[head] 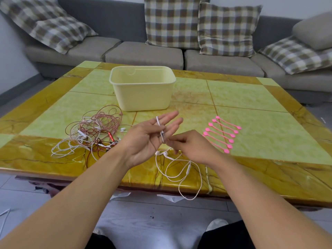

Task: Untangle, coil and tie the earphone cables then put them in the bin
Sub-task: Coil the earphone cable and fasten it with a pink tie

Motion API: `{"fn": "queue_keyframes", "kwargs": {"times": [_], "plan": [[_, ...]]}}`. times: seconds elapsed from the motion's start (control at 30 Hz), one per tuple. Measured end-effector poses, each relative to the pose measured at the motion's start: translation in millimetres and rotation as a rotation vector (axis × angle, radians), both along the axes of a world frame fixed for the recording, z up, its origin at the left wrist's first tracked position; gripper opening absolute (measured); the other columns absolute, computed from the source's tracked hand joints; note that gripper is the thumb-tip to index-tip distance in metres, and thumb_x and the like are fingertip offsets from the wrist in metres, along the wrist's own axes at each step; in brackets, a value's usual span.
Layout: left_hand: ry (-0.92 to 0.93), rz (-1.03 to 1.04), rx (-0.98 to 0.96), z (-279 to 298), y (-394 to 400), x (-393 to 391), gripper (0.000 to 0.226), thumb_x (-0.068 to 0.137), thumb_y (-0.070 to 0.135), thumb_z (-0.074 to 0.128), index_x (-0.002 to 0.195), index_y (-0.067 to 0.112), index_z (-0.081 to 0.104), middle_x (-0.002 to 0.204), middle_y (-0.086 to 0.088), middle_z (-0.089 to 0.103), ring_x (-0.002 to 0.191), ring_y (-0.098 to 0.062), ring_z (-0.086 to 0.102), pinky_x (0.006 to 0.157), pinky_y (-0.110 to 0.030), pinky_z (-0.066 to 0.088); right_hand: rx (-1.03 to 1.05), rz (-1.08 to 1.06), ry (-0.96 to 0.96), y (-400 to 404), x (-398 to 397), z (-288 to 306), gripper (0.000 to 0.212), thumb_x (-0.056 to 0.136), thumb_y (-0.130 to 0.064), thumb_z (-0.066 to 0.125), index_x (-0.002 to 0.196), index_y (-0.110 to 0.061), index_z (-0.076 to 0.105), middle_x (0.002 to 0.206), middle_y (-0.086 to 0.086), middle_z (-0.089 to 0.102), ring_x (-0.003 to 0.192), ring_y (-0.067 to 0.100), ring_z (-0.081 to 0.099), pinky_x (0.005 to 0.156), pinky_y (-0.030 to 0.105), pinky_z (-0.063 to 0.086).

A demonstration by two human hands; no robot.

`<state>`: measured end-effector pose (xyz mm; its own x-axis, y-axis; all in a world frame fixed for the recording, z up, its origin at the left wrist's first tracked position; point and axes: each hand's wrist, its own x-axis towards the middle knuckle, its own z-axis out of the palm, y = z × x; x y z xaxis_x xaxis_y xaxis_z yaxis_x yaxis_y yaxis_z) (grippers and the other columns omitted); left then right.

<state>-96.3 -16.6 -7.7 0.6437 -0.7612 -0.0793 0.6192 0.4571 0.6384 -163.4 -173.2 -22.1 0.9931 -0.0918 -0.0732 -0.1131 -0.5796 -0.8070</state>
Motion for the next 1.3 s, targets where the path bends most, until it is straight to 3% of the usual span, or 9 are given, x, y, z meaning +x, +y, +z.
{"fn": "queue_keyframes", "kwargs": {"times": [0.17, 0.3, 0.47, 0.63, 0.8, 0.9, 1.0, 1.13, 1.3], "plan": [[-0.086, 0.179, 0.121, -14.9, -0.6, 9.8, 0.054, 0.098, -0.019, 0.031, 0.149, -0.004, 0.029, 0.129, -0.013, 0.069, 0.122, -0.03, 0.065, 0.108, -0.041, 0.049, -0.227, 0.141, 0.089, 13.3, -6.9, 2.5, 0.042, 0.102, -0.044, 0.056, 0.064, -0.027, 0.064, 0.053, -0.011, 0.06, 0.041, 0.002, 0.045, 0.049, 0.02, 0.035], [-0.437, 0.276, 0.431, -25.9, 2.4, 16.3, 0.056, 0.098, -0.017, 0.037, 0.149, 0.005, 0.034, 0.127, 0.001, 0.071, 0.126, -0.013, 0.061, 0.113, -0.032, 0.041, -0.296, 0.28, 0.117, 19.4, -16.9, 11.4, 0.03, 0.102, -0.046, 0.053, 0.082, -0.031, 0.071, 0.064, -0.002, 0.067, 0.048, 0.007, 0.052, 0.06, 0.038, 0.048], [-0.753, 0.013, 0.782, -24.2, 3.4, 4.0, 0.044, 0.09, -0.013, 0.039, 0.112, 0.013, 0.067, 0.082, 0.003, 0.074, 0.077, -0.024, 0.068, 0.081, -0.033, 0.055, -0.004, 0.082, -0.185, 12.7, -15.4, 20.5, 0.034, 0.103, -0.031, 0.056, 0.071, -0.019, 0.057, 0.056, -0.007, 0.044, 0.051, 0.008, 0.036, 0.054, 0.031, 0.031], [-0.472, -0.179, 0.53, -11.0, 6.2, -1.0, 0.047, 0.101, 0.023, 0.028, 0.084, 0.002, 0.067, 0.049, -0.002, 0.024, 0.043, -0.015, 0.02, 0.045, -0.027, 0.033, 0.132, -0.2, -0.341, -7.5, -4.5, 17.2, 0.031, 0.102, -0.031, 0.059, 0.074, -0.019, 0.061, 0.05, -0.013, 0.041, 0.051, 0.012, 0.036, 0.054, 0.029, 0.033], [-0.294, -0.284, 0.347, -2.9, 9.7, -6.1, 0.025, 0.095, 0.025, 0.049, 0.077, 0.012, 0.06, 0.048, 0.007, 0.018, 0.039, -0.007, 0.018, 0.041, -0.021, 0.027, 0.197, -0.262, -0.292, -10.1, -0.5, 9.6, 0.026, 0.097, -0.037, 0.066, 0.078, -0.019, 0.071, 0.051, -0.009, 0.037, 0.054, 0.016, 0.029, 0.05, 0.029, 0.024], [-0.177, -0.135, 0.207, -0.6, 6.6, -9.2, 0.031, 0.102, 0.016, 0.041, 0.109, 0.001, 0.067, 0.05, 0.006, 0.025, 0.041, -0.008, 0.031, 0.049, -0.022, 0.043, 0.191, -0.22, -0.191, -3.8, 0.5, 4.1, 0.029, 0.097, -0.039, 0.065, 0.074, -0.025, 0.076, 0.056, 0.001, 0.042, 0.053, 0.014, 0.032, 0.05, 0.028, 0.024], [-0.071, 0.044, 0.09, 3.1, 4.2, -3.2, 0.037, 0.105, 0.006, 0.033, 0.132, -0.006, 0.055, 0.065, 0.0, 0.058, 0.058, -0.014, 0.061, 0.074, -0.029, 0.061, 0.043, -0.066, -0.013, -0.9, -1.1, -0.1, 0.035, 0.102, -0.035, 0.057, 0.074, -0.032, 0.078, 0.057, 0.002, 0.049, 0.041, 0.006, 0.033, 0.044, 0.02, 0.027], [-0.064, 0.196, 0.059, -6.4, 5.7, 9.1, 0.036, 0.106, -0.001, 0.03, 0.14, -0.011, 0.037, 0.12, -0.016, 0.072, 0.11, -0.031, 0.071, 0.099, -0.04, 0.056, -0.121, 0.137, 0.168, 6.6, -4.1, -6.7, 0.038, 0.103, -0.042, 0.055, 0.088, -0.015, 0.077, 0.061, 0.003, 0.056, 0.047, 0.009, 0.042, 0.053, 0.025, 0.038], [-0.198, 0.206, 0.279, -24.5, 3.6, 12.2, 0.056, 0.102, -0.013, 0.026, 0.155, -0.005, 0.014, 0.129, -0.016, 0.068, 0.119, -0.03, 0.067, 0.108, -0.04, 0.047, -0.331, 0.243, 0.121, 22.7, -9.5, -2.7, 0.041, 0.104, -0.044, 0.052, 0.09, -0.01, 0.071, 0.07, 0.013, 0.067, 0.055, 0.025, 0.053, 0.062, 0.041, 0.048]]}}
